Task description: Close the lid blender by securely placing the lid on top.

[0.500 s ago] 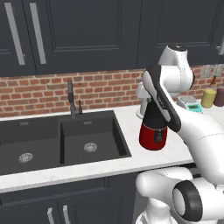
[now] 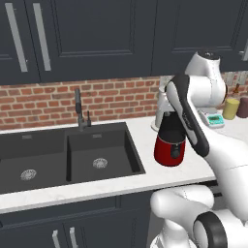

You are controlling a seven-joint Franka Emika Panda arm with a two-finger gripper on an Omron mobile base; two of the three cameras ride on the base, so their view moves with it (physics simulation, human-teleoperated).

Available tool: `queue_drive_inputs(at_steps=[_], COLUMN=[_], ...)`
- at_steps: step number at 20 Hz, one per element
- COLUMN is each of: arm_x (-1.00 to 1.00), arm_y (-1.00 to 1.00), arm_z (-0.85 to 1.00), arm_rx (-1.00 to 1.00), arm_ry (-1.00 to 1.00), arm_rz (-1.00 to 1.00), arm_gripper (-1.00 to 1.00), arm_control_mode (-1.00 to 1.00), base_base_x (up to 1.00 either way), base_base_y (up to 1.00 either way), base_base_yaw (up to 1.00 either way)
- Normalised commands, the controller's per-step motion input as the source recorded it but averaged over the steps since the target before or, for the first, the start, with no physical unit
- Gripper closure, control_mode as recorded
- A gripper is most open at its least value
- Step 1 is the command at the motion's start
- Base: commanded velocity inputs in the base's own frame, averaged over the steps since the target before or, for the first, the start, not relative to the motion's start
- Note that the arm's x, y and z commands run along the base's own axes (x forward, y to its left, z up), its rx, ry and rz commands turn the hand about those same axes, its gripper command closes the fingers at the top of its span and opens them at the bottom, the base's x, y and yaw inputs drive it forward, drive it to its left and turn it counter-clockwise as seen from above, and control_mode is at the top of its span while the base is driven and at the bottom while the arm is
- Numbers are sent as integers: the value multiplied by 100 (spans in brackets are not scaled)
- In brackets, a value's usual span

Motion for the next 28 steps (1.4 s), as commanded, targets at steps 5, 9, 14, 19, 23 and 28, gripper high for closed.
queue_drive_inputs(at_steps=[5,9,14,19,23,28], arm_x=[-100,-100,-78,-6,21,37], arm_y=[-100,-100,-100,-100,-100,-84], arm_z=[-8,0,-11,-37,-31,-18], arm_rx=[12,12,14,2,0,0], arm_ry=[-23,-22,-16,-10,-6,-7], arm_rz=[-7,0,2,37,58,54], arm_gripper=[-100,-100,-100,-100,-100,-100], arm_control_mode=[-100,-100,-100,-100,-100,-100], base_base_x=[0,0,0,0,0,0], base_base_y=[0,0,0,0,0,0], base_base_yaw=[0,0,0,0,0,0])
